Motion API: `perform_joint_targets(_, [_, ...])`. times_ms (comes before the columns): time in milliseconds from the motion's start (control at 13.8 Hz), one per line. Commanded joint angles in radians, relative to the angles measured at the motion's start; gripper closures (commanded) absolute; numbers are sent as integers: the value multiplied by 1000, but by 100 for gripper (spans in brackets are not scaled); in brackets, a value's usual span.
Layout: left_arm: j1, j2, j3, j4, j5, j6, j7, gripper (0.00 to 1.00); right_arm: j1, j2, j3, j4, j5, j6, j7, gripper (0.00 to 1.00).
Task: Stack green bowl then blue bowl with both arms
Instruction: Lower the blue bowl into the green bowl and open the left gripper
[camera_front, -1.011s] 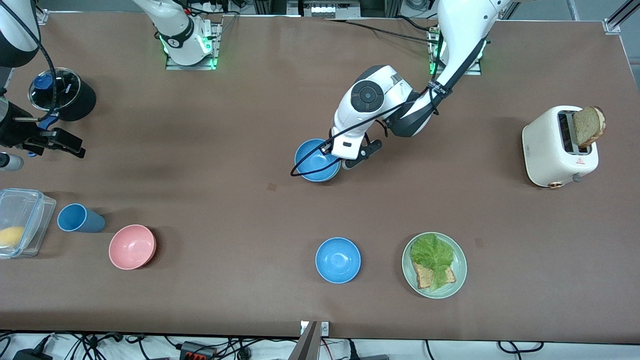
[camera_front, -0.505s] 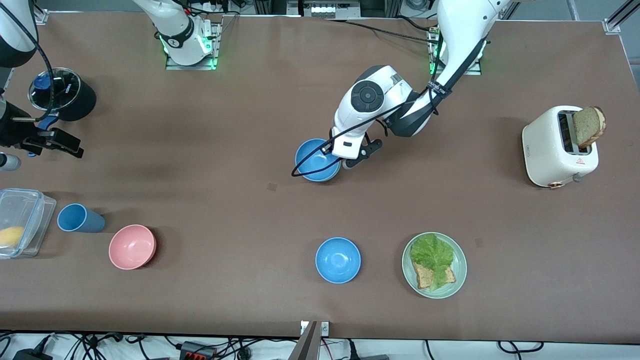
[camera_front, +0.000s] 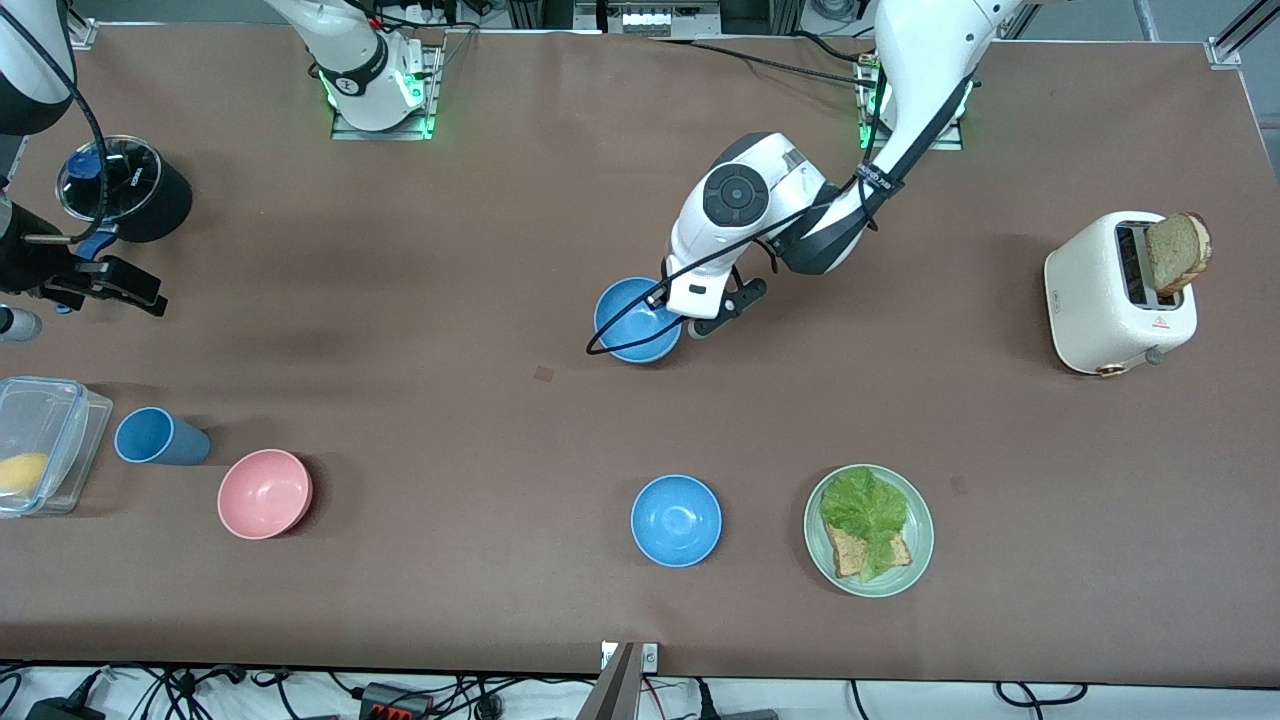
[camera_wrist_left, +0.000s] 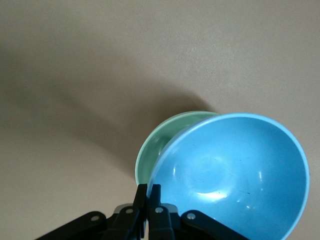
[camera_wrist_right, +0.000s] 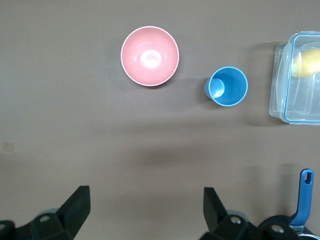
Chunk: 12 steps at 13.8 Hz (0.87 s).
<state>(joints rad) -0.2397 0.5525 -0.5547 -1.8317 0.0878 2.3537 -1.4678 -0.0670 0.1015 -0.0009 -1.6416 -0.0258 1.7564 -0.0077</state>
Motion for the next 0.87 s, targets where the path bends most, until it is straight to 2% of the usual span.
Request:
perform_joint_targets(0, [0,-20,6,-23,30,12,-17,100,-11,-8,7,-11,-8,11,5,0])
perform_joint_targets(650, [0,-14,7,-31,49,12,-19,100,-17,-9,5,-9,-8,11,5,0])
perform_joint_targets(722, [0,-14,7,-31,49,12,-20,96,-17,-9,7,-9,-8,11,5,0])
perform_joint_targets(794, [3,-13,7,-31,49,12,-22,84,-19,-9,5,-9,-8,11,5,0])
